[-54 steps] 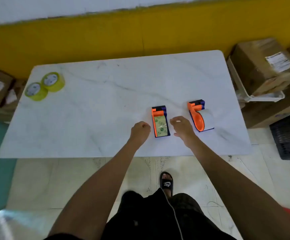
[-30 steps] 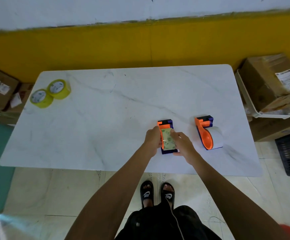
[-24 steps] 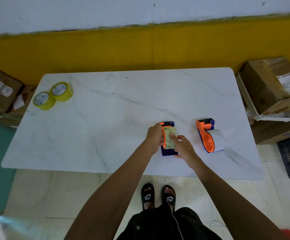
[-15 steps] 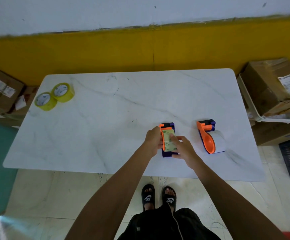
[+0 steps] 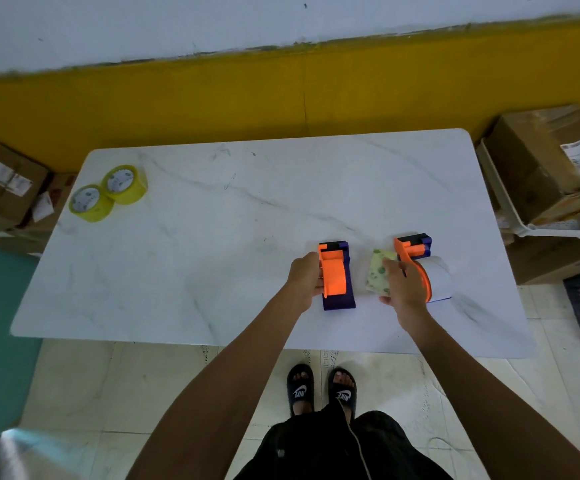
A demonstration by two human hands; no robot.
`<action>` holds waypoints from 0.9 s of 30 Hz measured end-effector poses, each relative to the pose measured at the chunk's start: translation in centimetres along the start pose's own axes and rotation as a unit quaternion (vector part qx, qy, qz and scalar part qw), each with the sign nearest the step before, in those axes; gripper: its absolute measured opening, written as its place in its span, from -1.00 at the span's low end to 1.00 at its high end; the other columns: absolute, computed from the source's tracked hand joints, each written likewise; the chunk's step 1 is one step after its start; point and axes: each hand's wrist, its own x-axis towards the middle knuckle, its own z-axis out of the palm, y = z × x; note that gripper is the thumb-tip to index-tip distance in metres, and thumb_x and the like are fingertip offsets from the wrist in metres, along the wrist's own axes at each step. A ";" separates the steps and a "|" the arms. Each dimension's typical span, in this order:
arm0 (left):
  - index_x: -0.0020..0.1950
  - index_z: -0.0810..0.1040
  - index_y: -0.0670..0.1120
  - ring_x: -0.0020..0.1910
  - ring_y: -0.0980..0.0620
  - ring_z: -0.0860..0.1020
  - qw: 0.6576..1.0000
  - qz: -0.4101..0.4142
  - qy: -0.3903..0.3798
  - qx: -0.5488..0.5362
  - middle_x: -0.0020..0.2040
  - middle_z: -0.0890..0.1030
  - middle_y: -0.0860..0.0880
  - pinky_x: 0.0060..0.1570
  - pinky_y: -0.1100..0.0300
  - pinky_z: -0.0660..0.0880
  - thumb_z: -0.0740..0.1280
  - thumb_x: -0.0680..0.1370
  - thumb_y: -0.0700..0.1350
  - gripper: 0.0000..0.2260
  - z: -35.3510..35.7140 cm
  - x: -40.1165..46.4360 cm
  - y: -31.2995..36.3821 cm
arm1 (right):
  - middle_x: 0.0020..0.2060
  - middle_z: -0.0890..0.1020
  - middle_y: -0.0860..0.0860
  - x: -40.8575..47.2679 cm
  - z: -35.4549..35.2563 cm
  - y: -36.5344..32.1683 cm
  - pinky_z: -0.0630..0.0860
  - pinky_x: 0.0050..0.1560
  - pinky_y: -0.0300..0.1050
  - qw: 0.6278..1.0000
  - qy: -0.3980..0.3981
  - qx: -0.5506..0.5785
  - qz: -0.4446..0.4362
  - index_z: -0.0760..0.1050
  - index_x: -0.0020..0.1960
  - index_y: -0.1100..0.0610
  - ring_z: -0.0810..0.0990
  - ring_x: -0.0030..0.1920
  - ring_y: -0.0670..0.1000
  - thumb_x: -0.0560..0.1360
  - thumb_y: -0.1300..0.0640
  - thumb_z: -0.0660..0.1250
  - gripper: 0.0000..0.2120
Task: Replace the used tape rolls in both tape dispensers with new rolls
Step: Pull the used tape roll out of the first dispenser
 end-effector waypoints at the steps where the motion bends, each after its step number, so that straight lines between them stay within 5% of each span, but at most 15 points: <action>1: -0.05 0.52 -0.13 -0.18 -0.08 0.59 1.000 -0.002 0.001 0.006 -0.09 0.63 -0.13 -0.11 0.08 0.56 0.09 0.59 -0.17 -0.79 0.1 -0.1 0.0 | 0.07 0.58 0.07 0.0 0.0 -0.1 0.58 -0.25 -0.05 1.000 -0.002 0.001 -0.002 0.37 0.38 -0.05 0.58 0.01 0.09 0.53 -0.05 0.28 -0.57; 7: 0.01 0.54 -0.16 -0.07 -0.14 0.60 0.999 -0.006 0.009 0.047 -0.02 0.63 -0.17 0.06 0.02 0.58 0.15 0.56 -0.19 -0.82 0.1 0.0 -1.6 | 0.14 0.57 0.10 -0.1 0.4 -0.8 0.54 -0.29 -0.11 1.000 -0.024 -0.004 -0.017 0.27 0.46 -0.09 0.60 0.05 0.11 0.52 -0.08 0.25 -0.48; 12: -0.28 0.43 -0.14 -0.14 -0.09 0.50 0.992 -0.007 0.063 0.111 -0.16 0.56 -0.15 -0.09 0.10 0.42 0.17 0.52 -0.23 -0.82 -0.2 0.4 -2.7 | 0.30 0.48 0.11 -0.6 0.7 -1.5 0.52 -0.20 -0.08 0.998 -0.061 -0.003 -0.032 0.17 0.50 -0.15 0.54 0.19 0.15 0.51 -0.08 0.22 -0.42; 17: 0.07 0.52 -0.11 -0.27 0.10 0.42 0.981 0.094 0.069 0.154 -0.19 0.49 0.03 -0.30 0.24 0.36 0.17 0.57 -0.14 -0.83 -0.1 -1.1 0.5 | 0.38 0.41 0.13 -1.4 1.3 -3.5 0.48 -0.23 -0.11 0.995 -0.085 0.028 -0.048 0.15 0.51 -0.16 0.52 0.21 0.15 0.52 -0.05 0.25 -0.41; 20: 0.29 0.48 -0.07 -0.06 0.10 0.51 0.980 0.155 0.034 0.119 0.03 0.55 0.03 -0.15 0.23 0.41 0.20 0.60 -0.01 -0.70 0.8 -2.1 3.6 | 0.36 0.43 0.12 -2.3 2.5 -5.9 0.48 -0.22 -0.10 0.988 -0.122 0.058 -0.074 0.16 0.51 -0.17 0.59 0.04 0.04 0.48 -0.06 0.27 -0.37; 23: -0.02 0.54 -0.02 -0.09 0.05 0.56 0.980 0.189 -0.008 0.064 -0.03 0.60 -0.03 -0.16 0.23 0.44 0.09 0.66 -0.03 -0.75 1.4 -3.6 6.5 | 0.32 0.49 0.13 -3.2 4.5 -8.6 0.51 -0.28 -0.12 0.977 -0.159 0.058 -0.131 0.22 0.48 -0.18 0.64 -0.09 -0.04 0.37 -0.10 0.24 -0.33; 27: 0.02 0.54 0.03 -0.11 0.14 0.54 0.974 0.222 -0.037 -0.031 -0.05 0.60 0.01 -0.13 0.26 0.47 -0.06 0.69 0.05 -0.62 0.6 -5.4 9.1 | 0.30 0.49 0.10 -4.7 7.8 -12.2 0.58 -0.16 -0.07 0.961 -0.203 0.031 -0.188 0.16 0.48 -0.25 0.58 0.14 0.11 0.57 -0.01 0.16 -0.50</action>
